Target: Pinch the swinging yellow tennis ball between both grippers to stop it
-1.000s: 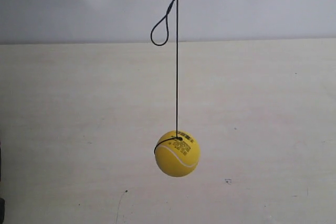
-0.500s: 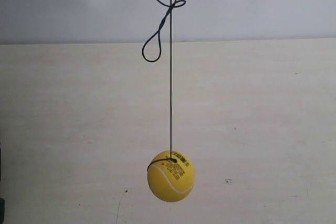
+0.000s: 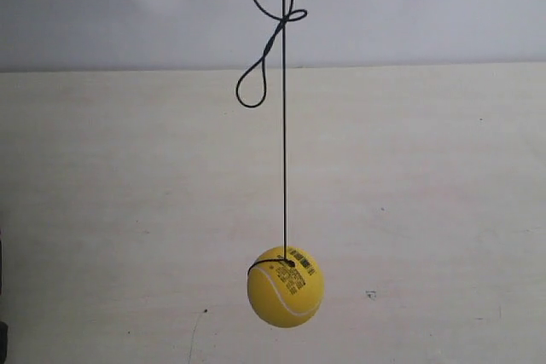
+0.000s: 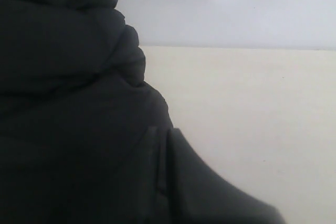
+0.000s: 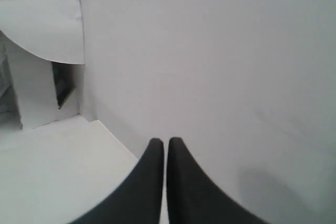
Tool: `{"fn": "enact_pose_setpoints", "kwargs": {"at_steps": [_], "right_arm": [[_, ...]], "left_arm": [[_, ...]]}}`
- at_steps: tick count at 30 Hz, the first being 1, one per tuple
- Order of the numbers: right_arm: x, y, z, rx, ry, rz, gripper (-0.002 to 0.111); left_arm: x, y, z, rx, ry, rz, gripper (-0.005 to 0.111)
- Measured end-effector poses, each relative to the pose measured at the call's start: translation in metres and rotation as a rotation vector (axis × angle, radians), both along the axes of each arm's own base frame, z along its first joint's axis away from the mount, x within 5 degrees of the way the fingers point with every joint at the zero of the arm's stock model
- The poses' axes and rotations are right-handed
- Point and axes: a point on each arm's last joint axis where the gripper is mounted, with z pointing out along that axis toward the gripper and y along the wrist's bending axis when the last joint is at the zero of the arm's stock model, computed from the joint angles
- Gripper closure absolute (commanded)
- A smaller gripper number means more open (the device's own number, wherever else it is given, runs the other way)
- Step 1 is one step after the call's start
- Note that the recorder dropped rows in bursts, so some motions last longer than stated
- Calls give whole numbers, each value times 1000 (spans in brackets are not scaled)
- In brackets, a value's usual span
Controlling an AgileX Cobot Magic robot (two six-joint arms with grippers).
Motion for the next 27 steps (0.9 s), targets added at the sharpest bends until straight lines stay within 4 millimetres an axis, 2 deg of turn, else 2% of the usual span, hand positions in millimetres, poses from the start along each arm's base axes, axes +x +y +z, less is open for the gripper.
{"fn": "enact_pose_setpoints", "kwargs": {"at_steps": [4, 6, 8, 9, 12, 13, 15, 19, 27], "right_arm": [[12, 1, -11, -15, 151, -1, 108], [25, 2, -28, -22, 218, -1, 108], [42, 4, -54, -31, 310, -1, 108], [56, 6, -79, -40, 400, -2, 108], [70, 7, -114, -53, 523, -2, 108], [77, 8, -135, -59, 602, -1, 108], [83, 8, -160, -62, 697, 2, 108], [85, 8, -175, -74, 814, 2, 108], [86, 9, -185, -84, 911, 1, 108]], "left_arm": [[0, 0, 0, 0, 0, 0, 102], [0, 0, 0, 0, 0, 0, 102], [0, 0, 0, 0, 0, 0, 102], [0, 0, 0, 0, 0, 0, 102], [0, 0, 0, 0, 0, 0, 102], [0, 0, 0, 0, 0, 0, 102], [0, 0, 0, 0, 0, 0, 102], [0, 0, 0, 0, 0, 0, 102], [0, 0, 0, 0, 0, 0, 102]]}}
